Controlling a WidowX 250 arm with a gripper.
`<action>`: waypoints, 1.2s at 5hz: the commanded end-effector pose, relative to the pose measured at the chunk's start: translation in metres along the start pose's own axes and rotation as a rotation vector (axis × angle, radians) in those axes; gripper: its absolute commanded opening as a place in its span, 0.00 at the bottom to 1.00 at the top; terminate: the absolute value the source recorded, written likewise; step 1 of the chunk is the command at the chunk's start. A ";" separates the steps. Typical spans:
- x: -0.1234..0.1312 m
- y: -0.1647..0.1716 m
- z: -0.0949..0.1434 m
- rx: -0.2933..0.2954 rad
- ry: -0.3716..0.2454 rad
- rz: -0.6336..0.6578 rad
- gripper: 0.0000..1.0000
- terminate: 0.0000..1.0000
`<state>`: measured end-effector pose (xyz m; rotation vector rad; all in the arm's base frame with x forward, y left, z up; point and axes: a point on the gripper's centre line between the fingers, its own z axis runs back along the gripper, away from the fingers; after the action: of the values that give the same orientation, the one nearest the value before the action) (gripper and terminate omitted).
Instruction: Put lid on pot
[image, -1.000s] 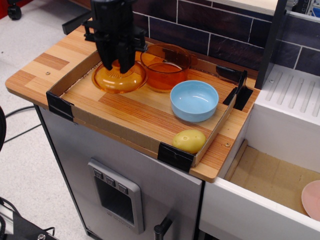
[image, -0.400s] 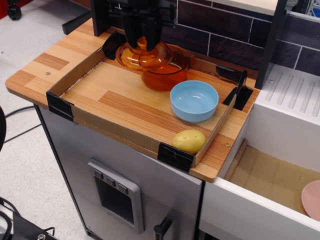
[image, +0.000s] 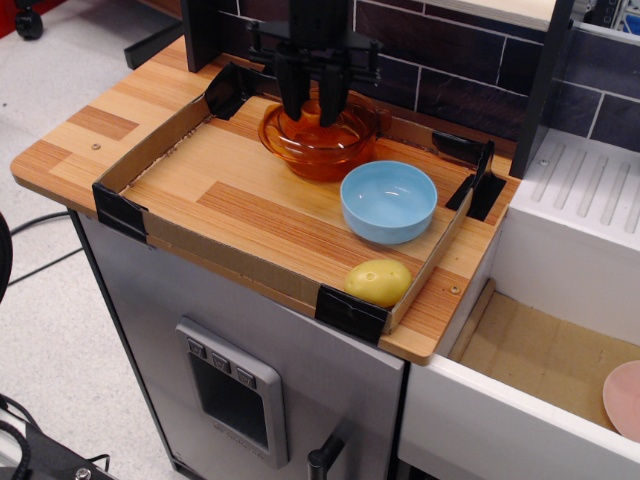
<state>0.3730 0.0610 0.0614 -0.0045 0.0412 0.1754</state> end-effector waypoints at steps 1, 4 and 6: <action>0.028 0.000 0.019 -0.001 -0.058 0.037 0.00 0.00; 0.043 0.006 0.029 0.001 -0.065 0.016 1.00 0.00; 0.018 -0.001 0.035 -0.032 -0.085 -0.017 1.00 0.00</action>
<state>0.3838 0.0587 0.0616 -0.0425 0.0518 0.1723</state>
